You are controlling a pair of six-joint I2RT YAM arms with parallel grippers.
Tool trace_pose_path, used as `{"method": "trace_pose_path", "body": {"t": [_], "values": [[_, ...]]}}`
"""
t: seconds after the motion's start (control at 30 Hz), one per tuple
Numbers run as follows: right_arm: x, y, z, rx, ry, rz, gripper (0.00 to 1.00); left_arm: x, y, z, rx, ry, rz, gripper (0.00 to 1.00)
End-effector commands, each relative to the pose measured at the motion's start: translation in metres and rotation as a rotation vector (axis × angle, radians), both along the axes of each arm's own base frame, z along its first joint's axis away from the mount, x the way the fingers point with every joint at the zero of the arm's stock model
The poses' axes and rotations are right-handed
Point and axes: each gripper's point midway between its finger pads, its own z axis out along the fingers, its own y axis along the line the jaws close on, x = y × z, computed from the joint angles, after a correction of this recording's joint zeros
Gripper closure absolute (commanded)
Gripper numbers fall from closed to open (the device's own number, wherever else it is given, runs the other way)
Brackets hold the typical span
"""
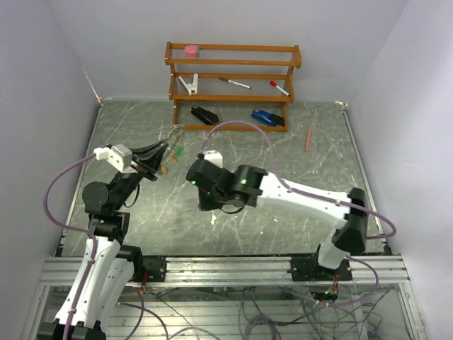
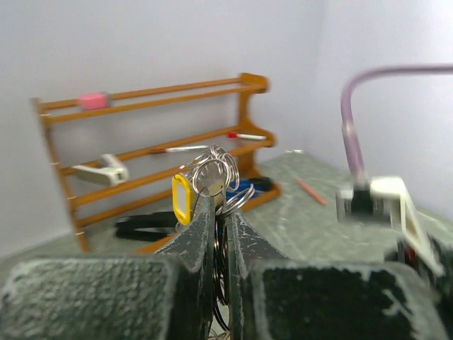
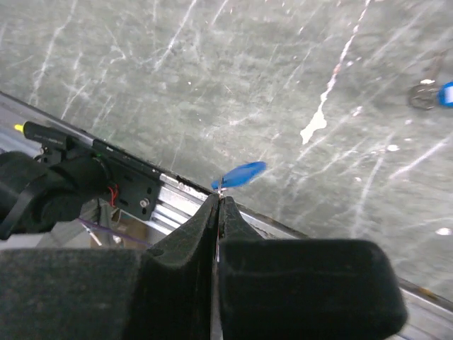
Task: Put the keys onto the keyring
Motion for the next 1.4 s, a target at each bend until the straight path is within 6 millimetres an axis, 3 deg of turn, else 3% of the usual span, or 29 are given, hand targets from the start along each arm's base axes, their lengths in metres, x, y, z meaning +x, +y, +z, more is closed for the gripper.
{"method": "trace_pose_path", "body": {"t": [0.0, 0.2, 0.33, 0.47, 0.7, 1.07, 1.37], "values": [[0.011, -0.041, 0.045, -0.078, -0.154, 0.064, 1.00, -0.042, -0.040, 0.032, 0.027, -0.090, -0.306, 0.93], [0.016, -0.044, 0.126, 0.077, -0.335, 0.167, 1.00, -0.044, -0.050, 0.022, 0.039, -0.057, -0.394, 0.93], [0.028, -0.037, 0.155, 0.095, -0.424, 0.211, 1.00, -0.046, -0.053, 0.017, 0.047, -0.049, -0.413, 0.93], [0.033, -0.018, 0.179, 0.146, -0.470, 0.269, 1.00, -0.046, -0.052, 0.009, 0.059, -0.031, -0.405, 0.93], [0.030, 0.010, 0.195, 0.246, -0.452, 0.391, 1.00, -0.049, -0.047, -0.003, 0.170, -0.066, -0.348, 0.93], [0.026, 0.024, 0.209, 0.325, -0.436, 0.435, 1.00, -0.054, -0.049, -0.014, 0.255, -0.132, -0.356, 0.93], [0.030, 0.028, 0.192, 0.287, -0.386, 0.446, 1.00, -0.051, -0.048, -0.009, 0.254, -0.145, -0.338, 0.93]]}}
